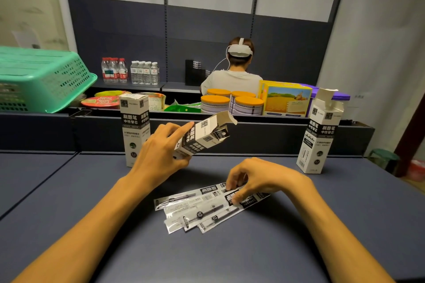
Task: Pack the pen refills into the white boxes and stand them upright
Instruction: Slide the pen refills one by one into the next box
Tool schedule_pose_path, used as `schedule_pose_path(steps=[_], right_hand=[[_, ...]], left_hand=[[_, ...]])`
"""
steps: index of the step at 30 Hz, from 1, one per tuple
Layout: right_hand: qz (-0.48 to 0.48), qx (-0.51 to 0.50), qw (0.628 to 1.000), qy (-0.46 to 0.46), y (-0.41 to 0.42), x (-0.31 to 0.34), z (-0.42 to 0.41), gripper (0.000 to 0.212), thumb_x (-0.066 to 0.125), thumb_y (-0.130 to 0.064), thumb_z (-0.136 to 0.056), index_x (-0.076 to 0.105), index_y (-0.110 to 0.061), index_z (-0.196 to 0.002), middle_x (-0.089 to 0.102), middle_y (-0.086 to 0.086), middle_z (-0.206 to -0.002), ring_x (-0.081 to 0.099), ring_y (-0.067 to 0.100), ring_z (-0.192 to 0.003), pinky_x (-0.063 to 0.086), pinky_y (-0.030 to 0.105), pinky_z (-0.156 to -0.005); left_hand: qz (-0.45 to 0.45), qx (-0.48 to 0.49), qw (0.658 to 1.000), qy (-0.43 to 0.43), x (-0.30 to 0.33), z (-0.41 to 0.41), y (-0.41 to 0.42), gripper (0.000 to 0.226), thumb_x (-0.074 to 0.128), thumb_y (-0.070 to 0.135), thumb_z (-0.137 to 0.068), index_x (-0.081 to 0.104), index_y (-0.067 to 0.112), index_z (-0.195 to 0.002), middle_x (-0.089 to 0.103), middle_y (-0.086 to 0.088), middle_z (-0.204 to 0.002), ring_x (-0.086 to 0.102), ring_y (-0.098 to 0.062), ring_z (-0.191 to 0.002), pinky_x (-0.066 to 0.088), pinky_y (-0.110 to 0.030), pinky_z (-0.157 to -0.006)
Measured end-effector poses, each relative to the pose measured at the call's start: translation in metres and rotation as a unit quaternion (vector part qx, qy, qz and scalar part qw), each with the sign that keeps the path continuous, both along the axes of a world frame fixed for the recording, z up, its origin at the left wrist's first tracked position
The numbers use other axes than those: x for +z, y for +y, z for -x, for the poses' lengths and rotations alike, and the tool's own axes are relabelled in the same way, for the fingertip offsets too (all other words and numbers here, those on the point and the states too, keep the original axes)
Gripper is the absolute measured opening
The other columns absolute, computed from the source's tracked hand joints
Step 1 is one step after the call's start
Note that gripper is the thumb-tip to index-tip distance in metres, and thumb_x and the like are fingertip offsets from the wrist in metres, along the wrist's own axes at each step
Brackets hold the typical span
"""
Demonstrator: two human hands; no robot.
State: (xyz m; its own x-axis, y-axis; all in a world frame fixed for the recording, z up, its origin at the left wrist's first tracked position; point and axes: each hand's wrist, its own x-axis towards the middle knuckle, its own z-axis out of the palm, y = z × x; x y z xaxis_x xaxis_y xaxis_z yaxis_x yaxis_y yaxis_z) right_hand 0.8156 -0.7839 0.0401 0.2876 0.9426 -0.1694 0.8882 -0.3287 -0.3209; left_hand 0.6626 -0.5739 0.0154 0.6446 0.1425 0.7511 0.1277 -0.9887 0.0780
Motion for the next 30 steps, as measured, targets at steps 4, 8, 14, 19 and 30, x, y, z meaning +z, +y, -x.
schedule_pose_path(steps=[4,8,14,19,30], right_hand=[[-0.006,0.011,1.0,0.001,0.0,0.0,0.001,0.028,0.077,-0.035,-0.078,0.07,-0.026,-0.104,0.064,-0.007,-0.106,0.057,0.01,-0.096,0.049,0.03,-0.086],[-0.026,0.008,1.0,0.012,-0.002,0.001,0.001,0.023,0.076,-0.034,-0.08,0.07,-0.027,-0.101,0.064,-0.007,-0.106,0.057,0.009,-0.099,0.049,0.029,-0.087],[-0.037,0.006,0.999,0.038,-0.004,-0.001,-0.001,0.018,0.076,-0.028,-0.081,0.068,-0.025,-0.097,0.068,-0.01,-0.101,0.062,0.006,-0.096,0.047,0.012,-0.072],[-0.045,0.007,0.997,0.068,-0.007,0.002,0.0,0.018,0.074,-0.023,-0.083,0.068,-0.024,-0.1,0.07,-0.013,-0.096,0.064,0.002,-0.09,0.049,0.015,-0.074],[-0.139,0.004,0.989,0.049,-0.022,0.014,-0.008,0.02,0.065,-0.021,-0.089,0.072,-0.028,-0.106,0.069,-0.01,-0.097,0.062,0.007,-0.09,0.052,0.025,-0.081]], left_hand=[[-0.001,-0.001,1.0,0.002,-0.001,0.0,0.001,0.087,0.085,0.024,-0.066,0.042,0.02,-0.142,0.056,-0.006,-0.116,0.052,-0.02,-0.1,0.055,-0.037,-0.068],[-0.004,-0.003,1.0,0.002,0.0,0.0,0.0,0.088,0.085,0.023,-0.065,0.043,0.019,-0.142,0.056,-0.006,-0.115,0.052,-0.02,-0.1,0.055,-0.036,-0.067],[-0.003,-0.002,1.0,0.003,0.0,0.0,-0.001,0.087,0.085,0.024,-0.066,0.043,0.019,-0.142,0.056,-0.006,-0.116,0.052,-0.02,-0.101,0.054,-0.034,-0.067],[-0.006,0.0,1.0,0.004,0.0,0.0,-0.001,0.087,0.085,0.024,-0.066,0.044,0.018,-0.142,0.057,-0.006,-0.115,0.052,-0.019,-0.1,0.051,-0.031,-0.066],[0.003,0.0,1.0,0.008,-0.001,0.001,-0.001,0.089,0.085,0.024,-0.066,0.042,0.02,-0.143,0.055,-0.005,-0.115,0.051,-0.02,-0.1,0.054,-0.035,-0.065]])
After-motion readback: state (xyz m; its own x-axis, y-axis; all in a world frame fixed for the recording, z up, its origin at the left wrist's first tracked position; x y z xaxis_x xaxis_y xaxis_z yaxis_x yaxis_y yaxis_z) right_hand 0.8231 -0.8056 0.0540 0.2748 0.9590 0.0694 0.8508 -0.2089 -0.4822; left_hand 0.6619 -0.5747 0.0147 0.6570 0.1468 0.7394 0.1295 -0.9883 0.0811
